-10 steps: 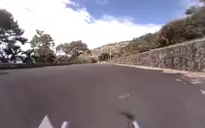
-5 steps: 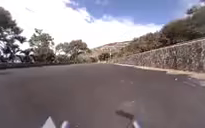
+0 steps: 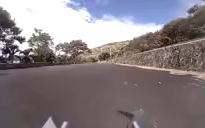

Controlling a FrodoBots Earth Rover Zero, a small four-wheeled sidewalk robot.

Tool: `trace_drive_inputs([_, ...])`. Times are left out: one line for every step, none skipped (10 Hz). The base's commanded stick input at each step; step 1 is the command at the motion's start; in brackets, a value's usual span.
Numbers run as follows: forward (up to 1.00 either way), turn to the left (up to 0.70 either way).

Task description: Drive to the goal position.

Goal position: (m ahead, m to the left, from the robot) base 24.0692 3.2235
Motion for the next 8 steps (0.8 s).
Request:
trace_drive_inputs([0.85,0.0])
trace_drive_inputs([0.85,0.0])
trace_drive_inputs([0.85,0.0])
trace_drive_inputs([0.85,0.0])
trace_drive_inputs([0.85,0.0])
trace_drive_inputs([0.85,0.0])
trace_drive_inputs([0.85,0.0])
trace_drive_inputs([0.85,0.0])
